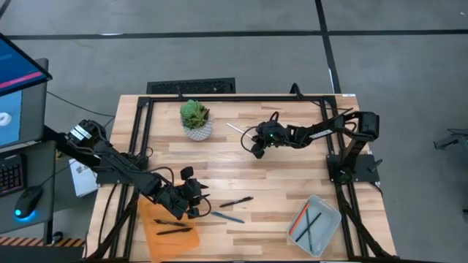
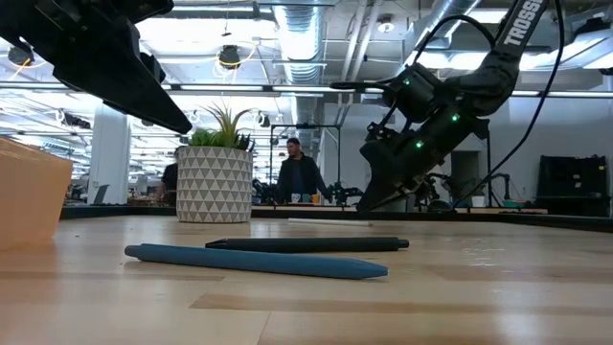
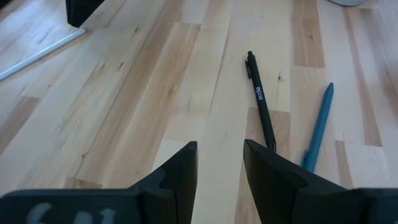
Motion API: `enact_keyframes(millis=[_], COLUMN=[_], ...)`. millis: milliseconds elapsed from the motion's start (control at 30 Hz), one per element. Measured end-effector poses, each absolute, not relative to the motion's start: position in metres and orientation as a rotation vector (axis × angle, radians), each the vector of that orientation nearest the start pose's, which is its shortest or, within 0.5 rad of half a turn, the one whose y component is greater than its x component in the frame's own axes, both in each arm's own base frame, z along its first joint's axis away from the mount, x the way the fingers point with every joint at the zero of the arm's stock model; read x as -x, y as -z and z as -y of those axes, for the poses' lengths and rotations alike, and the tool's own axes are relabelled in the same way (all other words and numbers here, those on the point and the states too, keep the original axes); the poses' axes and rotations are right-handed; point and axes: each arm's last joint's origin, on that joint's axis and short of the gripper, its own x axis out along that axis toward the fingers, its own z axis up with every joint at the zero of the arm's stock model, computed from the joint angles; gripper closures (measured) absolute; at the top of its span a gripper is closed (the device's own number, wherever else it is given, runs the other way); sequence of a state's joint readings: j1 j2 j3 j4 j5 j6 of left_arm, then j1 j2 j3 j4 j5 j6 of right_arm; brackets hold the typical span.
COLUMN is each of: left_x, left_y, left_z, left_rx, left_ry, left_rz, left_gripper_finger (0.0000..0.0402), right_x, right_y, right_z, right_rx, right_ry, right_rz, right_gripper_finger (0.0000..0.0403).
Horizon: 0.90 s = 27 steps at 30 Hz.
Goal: Sort pens & pencils
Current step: Put the white pencil into the gray bin
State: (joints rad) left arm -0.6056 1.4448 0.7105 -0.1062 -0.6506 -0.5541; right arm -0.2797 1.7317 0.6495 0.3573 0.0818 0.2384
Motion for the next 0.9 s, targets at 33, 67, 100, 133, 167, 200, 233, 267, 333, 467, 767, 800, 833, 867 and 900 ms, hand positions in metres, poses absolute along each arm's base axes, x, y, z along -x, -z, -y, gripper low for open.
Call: enact_keyframes(millis=[33, 67, 100, 133, 167, 200, 233, 267, 333, 467, 767, 800, 833, 867, 900], left_x=[-0.2315, -0.2315, -0.2315, -0.2315, -0.2315, -0.2315, -0.2315, -0.2314, -0.2314, -0.2314, -0.2314, -0.2314, -0.2314, -0.2314, -0.2314], left_y=[-0.1781, -0.1781, -0.1781, -0.1781, -0.1781, -0.1781, -0.1781, -0.1780, -0.1780, -0.1779, -0.1779, -0.1779, -0.1779, -0.1779, -0.1778], left_z=[0.1390, 0.1390, 0.1390, 0.1390, 0.1390, 0.1390, 0.1390, 0.1389, 0.1389, 0.1389, 0.1389, 0.1389, 0.1389, 0.1389, 0.1389], left_rx=[0.039, 0.039, 0.038, 0.038, 0.038, 0.038, 0.038, 0.038, 0.038, 0.038, 0.026, 0.026, 0.026, 0.026, 0.027], left_ry=[-0.224, -0.224, -0.224, -0.224, -0.224, -0.224, -0.224, -0.224, -0.224, -0.224, -0.220, -0.220, -0.220, -0.220, -0.219], left_rz=[-0.636, -0.636, -0.636, -0.636, -0.636, -0.636, -0.636, -0.637, -0.637, -0.637, -0.639, -0.639, -0.639, -0.639, -0.639], left_gripper_finger=[0.0278, 0.0278, 0.0278, 0.0278, 0.0278, 0.0278, 0.0278, 0.0278, 0.0278, 0.0278, 0.0278, 0.0278, 0.0278, 0.0278, 0.0278], right_x=[-0.2898, -0.2897, -0.2894, -0.2891, -0.2886, -0.2883, -0.2881, -0.2881, -0.2879, -0.2873, -0.2907, -0.2918, -0.2926, -0.2931, -0.2937], right_y=[-0.1118, -0.1118, -0.1118, -0.1117, -0.1115, -0.1114, -0.1114, -0.1116, -0.1113, -0.1111, -0.1142, -0.1155, -0.1165, -0.1172, -0.1181], right_z=[0.0869, 0.0874, 0.0880, 0.0888, 0.0898, 0.0907, 0.0913, 0.0914, 0.0913, 0.0924, 0.0910, 0.0909, 0.0911, 0.0911, 0.0913], right_rx=[-0.296, -0.295, -0.295, -0.295, -0.295, -0.295, -0.295, -0.287, -0.270, -0.269, -0.301, -0.311, -0.318, -0.319, -0.320], right_ry=[0.433, 0.432, 0.434, 0.437, 0.440, 0.443, 0.444, 0.442, 0.436, 0.437, 0.438, 0.440, 0.441, 0.441, 0.440], right_rz=[-0.682, -0.682, -0.683, -0.684, -0.687, -0.687, -0.687, -0.688, -0.697, -0.700, -0.649, -0.630, -0.615, -0.605, -0.594], right_gripper_finger=[0.0335, 0.0335, 0.0335, 0.0335, 0.0335, 0.0335, 0.0335, 0.0335, 0.0335, 0.0335, 0.0335, 0.0335, 0.0335, 0.0335, 0.0335])
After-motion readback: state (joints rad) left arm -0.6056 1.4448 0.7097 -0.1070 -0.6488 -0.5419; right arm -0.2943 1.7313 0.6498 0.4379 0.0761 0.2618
